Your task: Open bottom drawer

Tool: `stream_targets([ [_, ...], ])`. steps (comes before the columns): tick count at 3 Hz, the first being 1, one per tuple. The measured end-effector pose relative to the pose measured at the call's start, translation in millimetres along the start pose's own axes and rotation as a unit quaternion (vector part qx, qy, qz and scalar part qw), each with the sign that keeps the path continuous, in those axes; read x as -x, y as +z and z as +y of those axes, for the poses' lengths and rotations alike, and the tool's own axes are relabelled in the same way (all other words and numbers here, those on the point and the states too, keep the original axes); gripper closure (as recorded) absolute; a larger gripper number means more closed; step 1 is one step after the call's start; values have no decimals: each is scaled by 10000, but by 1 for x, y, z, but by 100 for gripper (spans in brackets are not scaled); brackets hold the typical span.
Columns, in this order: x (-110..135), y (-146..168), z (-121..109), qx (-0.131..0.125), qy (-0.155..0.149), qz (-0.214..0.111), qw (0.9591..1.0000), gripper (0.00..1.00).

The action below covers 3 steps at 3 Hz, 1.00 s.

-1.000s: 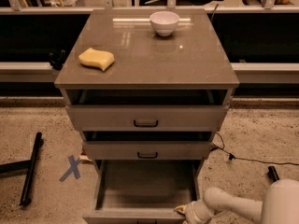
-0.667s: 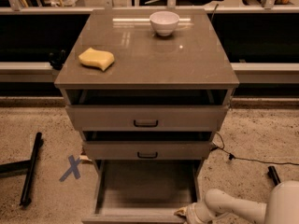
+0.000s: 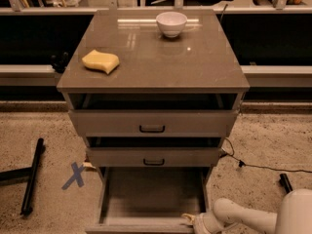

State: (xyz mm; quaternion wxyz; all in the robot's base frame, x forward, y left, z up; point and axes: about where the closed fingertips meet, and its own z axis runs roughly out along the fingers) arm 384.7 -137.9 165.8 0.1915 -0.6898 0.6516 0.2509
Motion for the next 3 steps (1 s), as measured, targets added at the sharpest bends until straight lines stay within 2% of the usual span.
stream_targets([
  [1, 3, -15, -2, -145, -64, -64, 9999, 0],
  [2, 5, -56, -9, -547, -110, -98, 9984, 0],
  [3, 9, -120, -15, -1068, -126, 153, 9941, 0],
])
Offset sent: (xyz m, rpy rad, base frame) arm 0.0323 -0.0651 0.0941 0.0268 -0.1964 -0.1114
